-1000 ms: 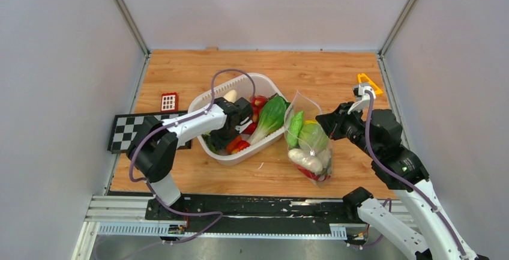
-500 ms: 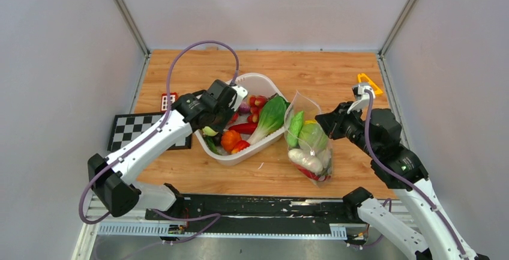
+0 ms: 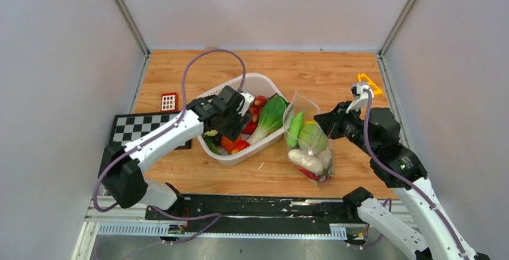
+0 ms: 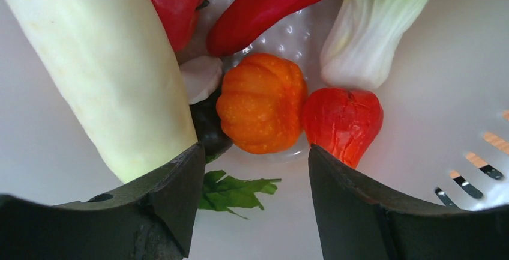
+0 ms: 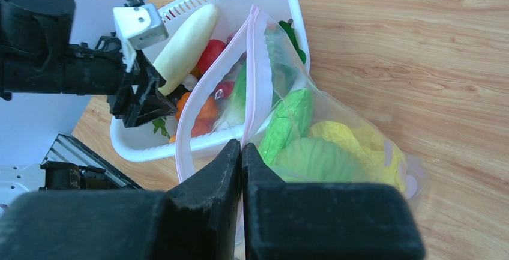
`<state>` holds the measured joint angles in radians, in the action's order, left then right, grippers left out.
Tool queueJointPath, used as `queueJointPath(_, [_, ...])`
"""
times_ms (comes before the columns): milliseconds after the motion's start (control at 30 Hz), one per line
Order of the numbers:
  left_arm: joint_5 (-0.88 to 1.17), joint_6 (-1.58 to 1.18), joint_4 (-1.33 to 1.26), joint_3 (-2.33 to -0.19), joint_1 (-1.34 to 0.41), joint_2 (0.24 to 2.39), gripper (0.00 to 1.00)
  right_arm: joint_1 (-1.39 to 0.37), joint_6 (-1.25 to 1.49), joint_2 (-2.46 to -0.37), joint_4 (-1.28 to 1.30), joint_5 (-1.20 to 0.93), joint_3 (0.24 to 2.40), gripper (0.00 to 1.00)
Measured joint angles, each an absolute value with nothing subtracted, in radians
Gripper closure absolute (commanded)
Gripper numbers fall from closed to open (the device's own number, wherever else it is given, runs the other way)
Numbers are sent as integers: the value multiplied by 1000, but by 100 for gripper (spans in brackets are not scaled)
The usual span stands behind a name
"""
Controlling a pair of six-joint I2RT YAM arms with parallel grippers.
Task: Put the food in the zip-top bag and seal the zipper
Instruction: Adjust the fake vegetable in the bin.
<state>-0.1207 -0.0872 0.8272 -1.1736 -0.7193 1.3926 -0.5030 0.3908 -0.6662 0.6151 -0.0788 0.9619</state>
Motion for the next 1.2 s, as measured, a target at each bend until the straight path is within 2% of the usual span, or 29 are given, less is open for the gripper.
queueJointPath(67, [-131,-94,821,-1168,-720,1417,22,-503,391,-666,615,-79,962,94])
queueJointPath(267, [-223,-109,804,-1150,-719,1402,20,-503,391,-666,615,-80,962,94])
queueJointPath(500, [-433,-133,765,-1111,-719,1261,6,-503,391,-668,615,-80,962,94])
queueJointPath(633, [-526,-142,761,-1111,-711,1256,3,-503,391,-668,615,-81,962,94])
queueJointPath(767, [-517,-148,760,-1104,-670,1299,3,-503,392,-668,615,-81,962,94])
queueJointPath(1067, [-460,-154,764,-1102,-618,1444,11,-503,391,-668,615,-82,962,94])
queueJointPath(1167, [-450,-154,756,-1102,-616,1472,22,-503,391,-668,615,-84,962,94])
queueJointPath(1200, [-447,-154,754,-1102,-614,1478,31,-503,391,-668,615,-84,962,94])
